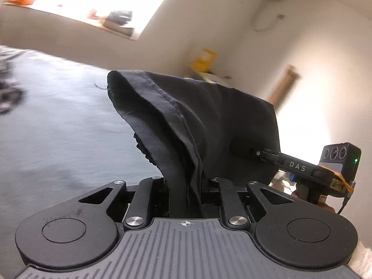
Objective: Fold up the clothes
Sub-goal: 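Lift the folded trousers with both tools and carry them toward the laundry stack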
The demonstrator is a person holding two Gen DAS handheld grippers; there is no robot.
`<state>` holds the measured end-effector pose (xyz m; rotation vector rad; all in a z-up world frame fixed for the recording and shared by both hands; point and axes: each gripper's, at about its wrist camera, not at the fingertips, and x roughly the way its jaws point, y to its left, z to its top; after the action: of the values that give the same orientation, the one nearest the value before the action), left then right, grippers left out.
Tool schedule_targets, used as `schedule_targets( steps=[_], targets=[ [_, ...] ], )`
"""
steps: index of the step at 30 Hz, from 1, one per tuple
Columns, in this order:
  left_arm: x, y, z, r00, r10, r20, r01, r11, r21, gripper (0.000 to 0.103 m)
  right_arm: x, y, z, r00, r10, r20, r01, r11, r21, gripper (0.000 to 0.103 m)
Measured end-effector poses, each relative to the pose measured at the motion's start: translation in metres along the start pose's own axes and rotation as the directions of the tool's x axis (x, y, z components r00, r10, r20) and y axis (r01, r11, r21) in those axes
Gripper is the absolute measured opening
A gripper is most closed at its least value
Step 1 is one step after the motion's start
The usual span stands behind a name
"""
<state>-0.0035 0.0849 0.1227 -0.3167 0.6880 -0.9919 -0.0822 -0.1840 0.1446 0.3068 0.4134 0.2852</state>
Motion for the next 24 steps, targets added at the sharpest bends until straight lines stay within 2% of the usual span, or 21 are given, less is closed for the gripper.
schedule_targets(
  steps=[2, 5, 8, 11, 14, 17, 20, 22, 24],
  targets=[
    [0.032, -0.027, 0.003, 0.997, -0.073, -0.025, 0.074, 0.997, 0.019, 0.014, -0.038, -0.026, 0.007, 0.997, -0.06, 0.041, 0.059, 0.998, 0.012, 0.005],
    [0.087, -0.072, 0.004, 0.982, -0.175, -0.075, 0.178, 0.983, 0.037, 0.014, -0.093, -0.067, 0.015, 0.982, -0.169, 0.081, 0.167, 0.985, 0.038, 0.005],
    [0.144, -0.117, -0.001, 0.956, -0.266, -0.123, 0.271, 0.962, 0.023, 0.014, -0.149, -0.11, 0.021, 0.954, -0.284, 0.095, 0.28, 0.958, 0.06, 0.005],
    [0.204, -0.158, -0.012, 0.927, -0.33, -0.177, 0.33, 0.944, -0.031, 0.014, -0.194, -0.157, 0.029, 0.924, -0.375, 0.078, 0.368, 0.926, 0.086, 0.005],
    [0.261, -0.194, -0.029, 0.896, -0.371, -0.242, 0.354, 0.928, -0.114, 0.014, -0.224, -0.207, 0.038, 0.891, -0.453, 0.017, 0.449, 0.887, 0.109, 0.005],
    [0.313, -0.211, -0.049, 0.864, -0.393, -0.314, 0.341, 0.916, -0.21, 0.014, -0.239, -0.257, 0.039, 0.857, -0.51, -0.076, 0.516, 0.849, 0.115, 0.005],
    [0.358, -0.222, -0.07, 0.829, -0.416, -0.373, 0.325, 0.902, -0.282, 0.014, -0.239, -0.301, 0.032, 0.821, -0.544, -0.173, 0.564, 0.819, 0.105, 0.005],
    [0.383, -0.226, -0.085, 0.81, -0.426, -0.402, 0.32, 0.897, -0.307, 0.014, -0.231, -0.324, 0.03, 0.806, -0.55, -0.219, 0.579, 0.809, 0.101, 0.004],
    [0.409, -0.224, -0.095, 0.8, -0.421, -0.428, 0.306, 0.899, -0.313, 0.014, -0.222, -0.347, 0.027, 0.789, -0.555, -0.265, 0.594, 0.799, 0.095, 0.004]
  ],
)
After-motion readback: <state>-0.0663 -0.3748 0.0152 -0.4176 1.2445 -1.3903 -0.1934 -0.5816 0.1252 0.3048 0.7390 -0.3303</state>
